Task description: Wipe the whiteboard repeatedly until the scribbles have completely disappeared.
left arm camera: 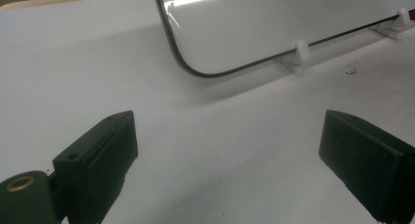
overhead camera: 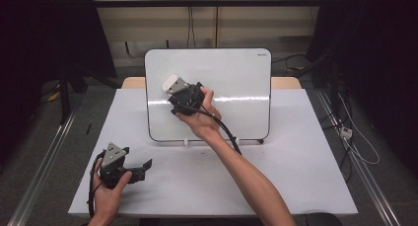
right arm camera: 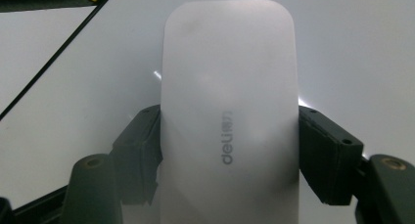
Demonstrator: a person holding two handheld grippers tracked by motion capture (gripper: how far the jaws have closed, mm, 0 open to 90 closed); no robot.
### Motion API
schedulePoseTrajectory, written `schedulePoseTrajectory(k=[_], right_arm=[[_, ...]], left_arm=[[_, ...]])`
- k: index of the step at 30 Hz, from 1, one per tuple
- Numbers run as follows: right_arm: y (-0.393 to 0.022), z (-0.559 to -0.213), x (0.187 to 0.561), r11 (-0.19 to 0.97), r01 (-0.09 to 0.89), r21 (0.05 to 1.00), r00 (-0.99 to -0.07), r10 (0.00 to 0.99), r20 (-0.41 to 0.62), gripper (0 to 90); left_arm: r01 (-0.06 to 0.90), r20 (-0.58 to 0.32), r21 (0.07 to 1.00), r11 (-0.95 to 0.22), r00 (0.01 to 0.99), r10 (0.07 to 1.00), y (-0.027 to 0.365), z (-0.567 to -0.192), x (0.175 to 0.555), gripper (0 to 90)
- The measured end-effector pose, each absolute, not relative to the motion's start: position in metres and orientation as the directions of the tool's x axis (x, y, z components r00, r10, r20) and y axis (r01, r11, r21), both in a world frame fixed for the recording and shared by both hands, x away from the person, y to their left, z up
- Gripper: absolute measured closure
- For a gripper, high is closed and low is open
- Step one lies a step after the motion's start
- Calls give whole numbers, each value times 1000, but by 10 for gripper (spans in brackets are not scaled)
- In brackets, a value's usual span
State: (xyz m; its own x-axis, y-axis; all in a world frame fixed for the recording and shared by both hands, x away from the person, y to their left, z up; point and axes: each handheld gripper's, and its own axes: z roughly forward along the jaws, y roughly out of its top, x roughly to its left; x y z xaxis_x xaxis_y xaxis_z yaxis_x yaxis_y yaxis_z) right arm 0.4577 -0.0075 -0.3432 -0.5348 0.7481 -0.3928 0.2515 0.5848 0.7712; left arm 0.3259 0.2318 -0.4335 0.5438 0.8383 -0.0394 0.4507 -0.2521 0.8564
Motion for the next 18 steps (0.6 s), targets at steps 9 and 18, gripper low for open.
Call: schedulePoseTrajectory(k=[9, 18], right_arm=[[-31, -351, 447, 498, 238, 834, -545, 779, -310, 317], [-60, -347, 438, 434, 243, 868, -533, 807, -255, 317]], left_arm=[[457, -34, 850, -263, 545, 838, 232, -434, 326, 73], [462, -47, 852, -248, 538, 842, 232, -435, 327, 73]])
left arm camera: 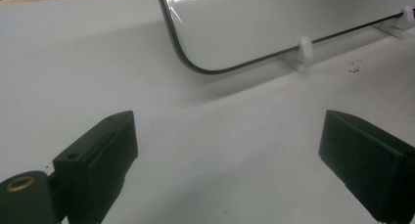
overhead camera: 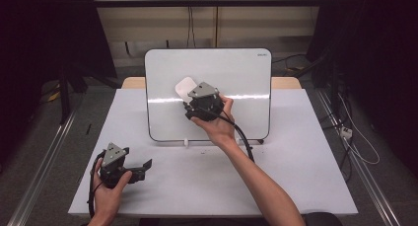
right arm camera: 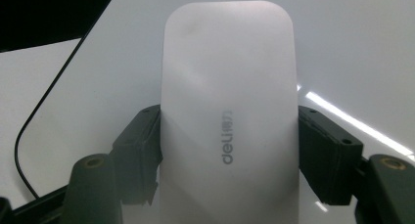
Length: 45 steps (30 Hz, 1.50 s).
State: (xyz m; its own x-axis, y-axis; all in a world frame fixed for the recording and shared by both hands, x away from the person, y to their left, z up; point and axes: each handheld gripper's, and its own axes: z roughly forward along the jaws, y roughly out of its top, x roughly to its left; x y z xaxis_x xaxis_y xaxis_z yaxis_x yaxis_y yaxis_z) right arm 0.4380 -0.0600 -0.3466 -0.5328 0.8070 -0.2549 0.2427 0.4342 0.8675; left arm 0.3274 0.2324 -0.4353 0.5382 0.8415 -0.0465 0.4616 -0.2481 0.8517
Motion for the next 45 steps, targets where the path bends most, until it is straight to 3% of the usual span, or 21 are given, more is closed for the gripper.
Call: schedulePoseTrajectory(k=[19, 45], right_arm=[[-93, -347, 416, 402, 251, 881, -517, 825, -229, 317], [-174, -355, 392, 358, 299, 884, -420, 882, -215, 317]], left_arm=[[447, -29, 857, -257, 539, 842, 232, -433, 326, 73], [461, -35, 846, -268, 549, 835, 226, -436, 331, 73]])
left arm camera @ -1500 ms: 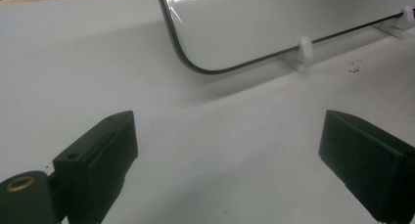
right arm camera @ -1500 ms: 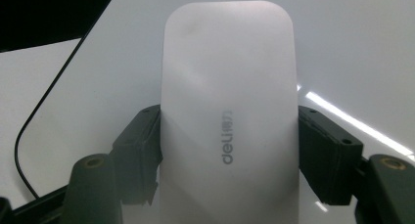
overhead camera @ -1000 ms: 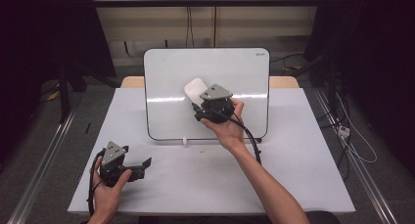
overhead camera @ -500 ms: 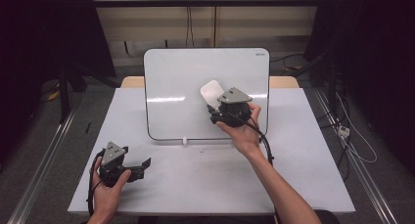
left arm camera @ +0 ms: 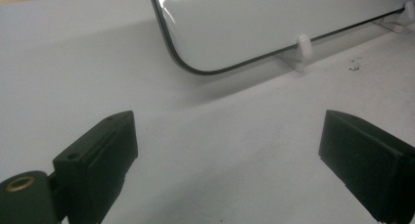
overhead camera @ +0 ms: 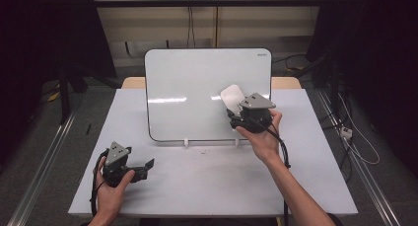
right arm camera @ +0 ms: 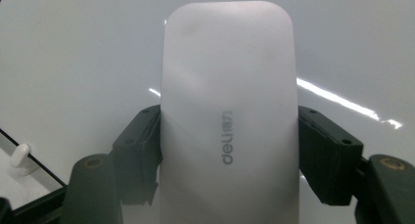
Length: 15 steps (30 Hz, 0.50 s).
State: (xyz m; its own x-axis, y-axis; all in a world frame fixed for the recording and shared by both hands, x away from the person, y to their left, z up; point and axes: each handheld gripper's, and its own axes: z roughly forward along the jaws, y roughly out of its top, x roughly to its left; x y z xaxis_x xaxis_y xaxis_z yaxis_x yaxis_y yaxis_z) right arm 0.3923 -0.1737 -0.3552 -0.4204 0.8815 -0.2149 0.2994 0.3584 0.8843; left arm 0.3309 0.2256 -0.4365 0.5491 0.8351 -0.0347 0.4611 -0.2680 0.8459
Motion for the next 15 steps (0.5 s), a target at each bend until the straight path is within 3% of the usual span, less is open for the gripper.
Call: schedulePoseTrajectory(k=[15], right_arm=[[-214, -376, 381, 327, 347, 879, -367, 910, -194, 317]], left_arm=[[463, -25, 845, -268, 534, 845, 231, -434, 327, 73]])
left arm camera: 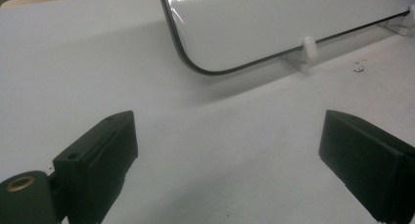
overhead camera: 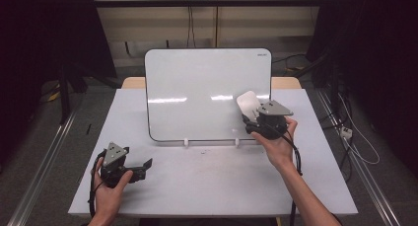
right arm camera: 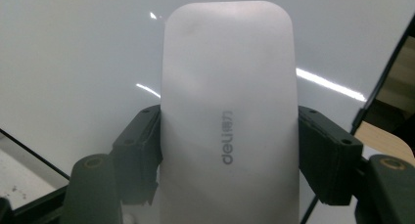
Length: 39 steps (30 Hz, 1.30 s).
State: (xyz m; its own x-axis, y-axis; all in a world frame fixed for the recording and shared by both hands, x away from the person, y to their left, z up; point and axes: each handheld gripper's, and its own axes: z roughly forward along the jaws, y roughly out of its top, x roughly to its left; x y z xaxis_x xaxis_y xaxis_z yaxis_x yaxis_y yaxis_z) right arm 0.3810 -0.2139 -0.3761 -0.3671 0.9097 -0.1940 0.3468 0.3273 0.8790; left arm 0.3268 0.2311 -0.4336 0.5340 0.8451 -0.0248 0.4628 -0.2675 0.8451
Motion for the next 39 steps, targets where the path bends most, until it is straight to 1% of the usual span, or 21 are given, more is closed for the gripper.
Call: schedulePoseTrajectory(k=[7, 17, 22, 26, 33, 37, 39], right_arm=[[-216, -387, 374, 339, 342, 876, -373, 905, -205, 317], [-216, -399, 380, 351, 349, 869, -365, 905, -218, 317], [-217, -404, 384, 375, 355, 856, -353, 902, -249, 317], [-213, -408, 386, 412, 346, 843, -333, 894, -300, 316], [-213, -408, 386, 401, 357, 844, -332, 899, -286, 309], [-216, -407, 386, 367, 368, 854, -339, 908, -245, 295], [-218, -405, 386, 344, 366, 864, -346, 913, -217, 261]], left_arm=[[456, -24, 852, -259, 527, 850, 230, -432, 324, 73], [463, -25, 848, -258, 520, 854, 230, -433, 325, 73], [462, -23, 848, -260, 523, 852, 229, -433, 325, 73], [462, -21, 848, -261, 520, 854, 232, -434, 324, 73], [457, -29, 853, -252, 523, 852, 234, -432, 321, 73], [452, -31, 857, -249, 527, 849, 235, -432, 321, 73], [453, -29, 854, -255, 531, 847, 235, -431, 320, 72]])
